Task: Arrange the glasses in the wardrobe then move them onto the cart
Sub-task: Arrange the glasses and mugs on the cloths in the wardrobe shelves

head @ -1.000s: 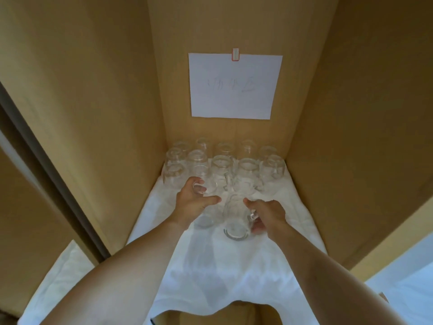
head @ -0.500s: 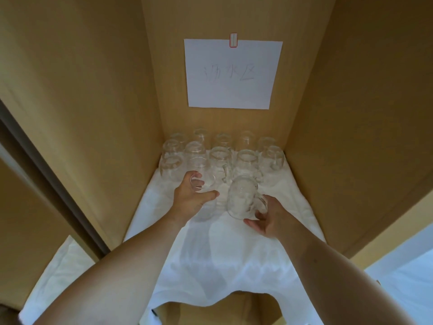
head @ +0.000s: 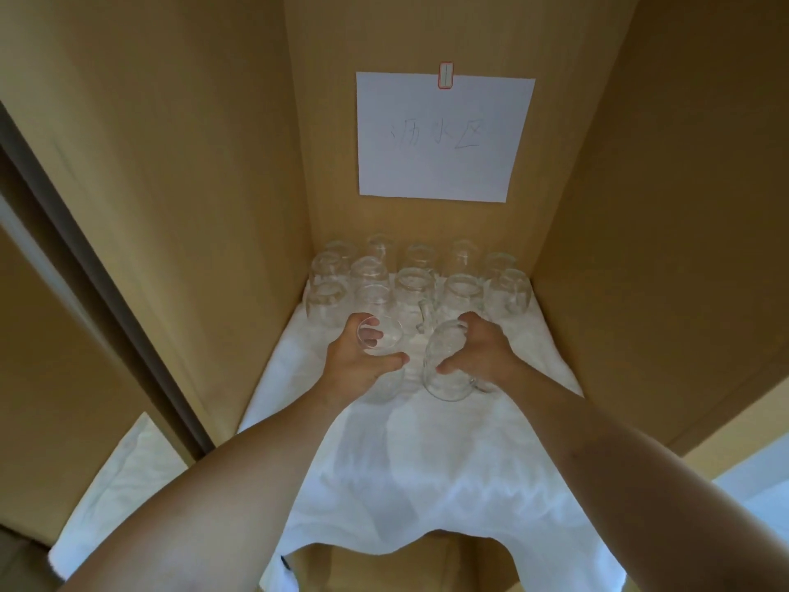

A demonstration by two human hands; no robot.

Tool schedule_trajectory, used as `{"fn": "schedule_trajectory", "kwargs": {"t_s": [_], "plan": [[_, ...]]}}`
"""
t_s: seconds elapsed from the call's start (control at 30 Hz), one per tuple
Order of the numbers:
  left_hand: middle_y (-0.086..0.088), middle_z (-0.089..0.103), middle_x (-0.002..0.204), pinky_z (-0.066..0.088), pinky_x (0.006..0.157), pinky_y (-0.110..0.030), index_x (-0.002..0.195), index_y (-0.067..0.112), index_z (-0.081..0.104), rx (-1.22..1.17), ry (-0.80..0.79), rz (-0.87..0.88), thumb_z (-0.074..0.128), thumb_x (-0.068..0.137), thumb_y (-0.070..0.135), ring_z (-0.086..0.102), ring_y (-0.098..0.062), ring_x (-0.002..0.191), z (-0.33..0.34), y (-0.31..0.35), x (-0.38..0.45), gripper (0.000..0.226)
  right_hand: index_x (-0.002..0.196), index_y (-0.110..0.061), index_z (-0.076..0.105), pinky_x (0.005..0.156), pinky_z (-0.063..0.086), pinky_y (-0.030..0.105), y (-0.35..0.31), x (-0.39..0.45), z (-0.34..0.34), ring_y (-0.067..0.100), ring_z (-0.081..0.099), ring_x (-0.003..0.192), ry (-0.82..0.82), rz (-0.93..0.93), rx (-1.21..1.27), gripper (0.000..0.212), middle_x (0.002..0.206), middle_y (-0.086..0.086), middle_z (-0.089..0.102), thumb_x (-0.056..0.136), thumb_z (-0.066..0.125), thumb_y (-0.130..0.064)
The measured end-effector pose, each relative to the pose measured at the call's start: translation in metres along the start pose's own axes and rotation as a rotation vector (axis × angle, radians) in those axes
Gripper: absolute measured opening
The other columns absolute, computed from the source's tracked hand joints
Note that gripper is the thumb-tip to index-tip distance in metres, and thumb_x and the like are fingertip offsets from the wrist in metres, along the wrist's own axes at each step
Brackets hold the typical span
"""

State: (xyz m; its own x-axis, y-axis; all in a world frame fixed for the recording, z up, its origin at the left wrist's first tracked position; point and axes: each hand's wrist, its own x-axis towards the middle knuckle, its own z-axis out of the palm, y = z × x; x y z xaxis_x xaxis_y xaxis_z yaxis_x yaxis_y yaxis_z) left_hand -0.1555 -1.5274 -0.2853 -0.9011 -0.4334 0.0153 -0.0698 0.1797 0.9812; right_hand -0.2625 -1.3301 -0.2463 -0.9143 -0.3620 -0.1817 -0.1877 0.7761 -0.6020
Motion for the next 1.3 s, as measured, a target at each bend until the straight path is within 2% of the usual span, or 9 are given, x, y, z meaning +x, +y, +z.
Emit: {"fn": "schedule_trajectory", "kwargs": {"t_s": [0.17, 0.37, 0.6, 0.73, 0.87, 1.03, 1.17, 1.23, 1.3], "plan": [[0.001, 0.065, 0.113, 0.049, 0.079, -0.013, 0.112, 0.035, 0.055, -0.039, -0.005, -0.008, 0.098, 0.045, 0.039, 0.063, -0.016, 0.108, -0.006, -0.001, -0.001, 0.08, 0.141, -0.017, 0.05, 0.092, 0.049, 0.028, -0.01, 0.012, 0.012, 0.02, 0.058, 0.123, 0.086, -0.01, 0.045, 0.108, 0.136, -0.001, 0.06, 0.049, 0.098, -0.049], [0.01, 0.067, 0.108, 0.055, 0.085, -0.023, 0.102, 0.054, 0.055, -0.068, 0.032, -0.007, 0.097, 0.039, 0.05, 0.065, -0.013, 0.107, -0.005, -0.013, 0.003, 0.076, 0.135, -0.022, 0.055, 0.092, 0.05, 0.029, -0.03, 0.025, 0.027, 0.022, 0.06, 0.119, 0.088, -0.037, -0.036, 0.101, 0.129, 0.0, 0.064, 0.048, 0.096, -0.055], [0.028, 0.066, 0.1, 0.057, 0.096, -0.04, 0.102, 0.056, 0.055, -0.059, 0.018, 0.001, 0.098, 0.036, 0.052, 0.065, -0.011, 0.108, -0.006, -0.017, 0.004, 0.079, 0.147, -0.023, 0.048, 0.102, 0.05, 0.035, -0.04, 0.034, 0.037, 0.024, 0.057, 0.127, 0.117, -0.054, -0.01, 0.113, 0.137, 0.003, 0.062, 0.049, 0.097, -0.05], [0.022, 0.067, 0.101, 0.056, 0.096, -0.039, 0.1, 0.056, 0.055, -0.054, 0.02, 0.001, 0.098, 0.036, 0.052, 0.064, -0.008, 0.107, -0.005, -0.014, 0.002, 0.077, 0.146, -0.022, 0.048, 0.101, 0.05, 0.037, -0.039, 0.038, 0.038, 0.025, 0.058, 0.126, 0.148, -0.045, 0.014, 0.112, 0.137, 0.003, 0.062, 0.05, 0.097, -0.05], [0.014, 0.066, 0.11, 0.055, 0.096, -0.034, 0.104, 0.054, 0.054, -0.029, 0.016, 0.012, 0.096, 0.04, 0.051, 0.063, -0.007, 0.108, -0.006, -0.012, 0.0, 0.077, 0.147, -0.02, 0.046, 0.095, 0.049, 0.035, -0.041, 0.044, 0.038, 0.028, 0.058, 0.127, 0.169, -0.031, -0.024, 0.109, 0.137, 0.005, 0.062, 0.056, 0.094, -0.053], [0.016, 0.065, 0.109, 0.051, 0.086, -0.017, 0.107, 0.05, 0.052, 0.02, 0.013, 0.01, 0.093, 0.04, 0.053, 0.062, 0.0, 0.103, -0.002, -0.008, -0.002, 0.079, 0.149, -0.018, 0.04, 0.093, 0.049, 0.037, -0.042, 0.043, 0.04, 0.031, 0.057, 0.125, 0.159, -0.051, -0.049, 0.109, 0.136, 0.008, 0.061, 0.062, 0.09, -0.058], [0.011, 0.064, 0.112, 0.05, 0.09, -0.019, 0.112, 0.043, 0.051, 0.022, 0.0, 0.008, 0.094, 0.044, 0.047, 0.061, -0.005, 0.106, -0.003, -0.003, -0.004, 0.08, 0.155, -0.02, 0.034, 0.094, 0.044, 0.029, -0.034, 0.036, 0.033, 0.029, 0.052, 0.133, 0.114, -0.025, 0.151, 0.109, 0.147, 0.008, 0.053, 0.067, 0.091, -0.051], [0.011, 0.063, 0.112, 0.048, 0.085, -0.015, 0.112, 0.041, 0.051, 0.056, -0.018, 0.014, 0.097, 0.052, 0.037, 0.06, -0.006, 0.105, -0.002, 0.0, -0.004, 0.075, 0.154, -0.021, 0.036, 0.085, 0.044, 0.022, -0.031, 0.031, 0.03, 0.026, 0.054, 0.13, 0.117, -0.006, 0.249, 0.103, 0.148, 0.008, 0.053, 0.07, 0.09, -0.046], [0.01, 0.063, 0.111, 0.049, 0.083, -0.015, 0.115, 0.036, 0.053, 0.094, -0.028, 0.019, 0.099, 0.057, 0.03, 0.061, -0.008, 0.104, -0.001, 0.006, -0.004, 0.074, 0.152, -0.022, 0.041, 0.068, 0.043, 0.009, -0.029, 0.022, 0.03, 0.02, 0.062, 0.11, 0.149, 0.015, 0.314, 0.093, 0.143, 0.008, 0.056, 0.075, 0.087, -0.045]]}}
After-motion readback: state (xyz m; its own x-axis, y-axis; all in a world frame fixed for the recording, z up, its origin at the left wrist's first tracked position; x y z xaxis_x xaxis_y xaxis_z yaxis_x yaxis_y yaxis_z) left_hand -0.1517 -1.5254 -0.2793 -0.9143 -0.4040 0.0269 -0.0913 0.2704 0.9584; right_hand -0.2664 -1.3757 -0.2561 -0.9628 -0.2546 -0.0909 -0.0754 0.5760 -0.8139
